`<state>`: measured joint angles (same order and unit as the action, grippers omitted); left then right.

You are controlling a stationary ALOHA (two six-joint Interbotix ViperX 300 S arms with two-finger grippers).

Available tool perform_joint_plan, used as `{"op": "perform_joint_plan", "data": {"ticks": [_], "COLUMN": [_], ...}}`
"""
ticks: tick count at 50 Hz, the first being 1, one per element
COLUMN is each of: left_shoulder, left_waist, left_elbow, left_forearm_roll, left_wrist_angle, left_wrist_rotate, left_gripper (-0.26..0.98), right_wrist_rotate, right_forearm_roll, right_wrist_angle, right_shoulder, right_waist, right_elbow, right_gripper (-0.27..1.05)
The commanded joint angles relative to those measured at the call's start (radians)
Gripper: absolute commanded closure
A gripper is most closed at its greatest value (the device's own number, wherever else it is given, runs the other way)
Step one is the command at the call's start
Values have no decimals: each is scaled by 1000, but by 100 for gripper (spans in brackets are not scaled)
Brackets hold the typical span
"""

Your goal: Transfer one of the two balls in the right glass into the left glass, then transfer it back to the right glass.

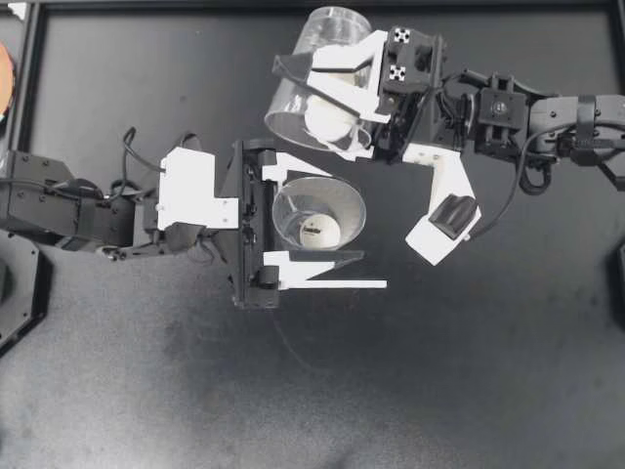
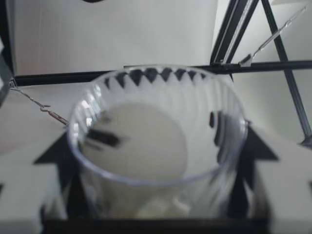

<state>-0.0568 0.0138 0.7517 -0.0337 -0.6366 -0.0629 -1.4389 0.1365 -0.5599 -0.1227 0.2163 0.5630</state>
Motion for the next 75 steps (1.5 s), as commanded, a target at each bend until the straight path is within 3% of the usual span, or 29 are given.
{"op": "perform_joint_plan", "data": {"ticks": [1, 16, 24, 34, 40, 52, 62, 75], "left_shoulder": [-28, -28, -28, -43, -91, -278, -411, -419], "left_waist": [0, 0, -2, 0, 0, 8, 77, 192], "left_elbow": [-20, -21, -20, -14, 9, 101, 92, 32], "left_forearm_roll": [0, -2, -2, 0, 0, 0, -2, 0], "left_wrist_angle": [-8, -6, -6, -11, -2, 74, 241, 279], "left_wrist_rotate": [-2, -2, -2, -28, -46, -186, -356, -466], "left_gripper": [5, 5, 5, 5, 5, 5, 5, 5], "right_wrist_rotate": [8, 78, 118, 322, 459, 736, 1088, 1405], "right_forearm_roll": [-37, -221, -229, -353, -397, -440, -419, -321], "right_wrist_angle": [-14, -14, -18, -15, -14, 23, 78, 20], "right_shoulder": [-12, -14, -26, -57, -109, -273, -353, -318], "right_waist": [6, -2, -9, -40, -40, -41, -78, -175], "right_elbow": [-12, -6, 5, 18, 58, 229, 337, 339], "right_gripper": [31, 31, 31, 31, 31, 31, 31, 31]}}
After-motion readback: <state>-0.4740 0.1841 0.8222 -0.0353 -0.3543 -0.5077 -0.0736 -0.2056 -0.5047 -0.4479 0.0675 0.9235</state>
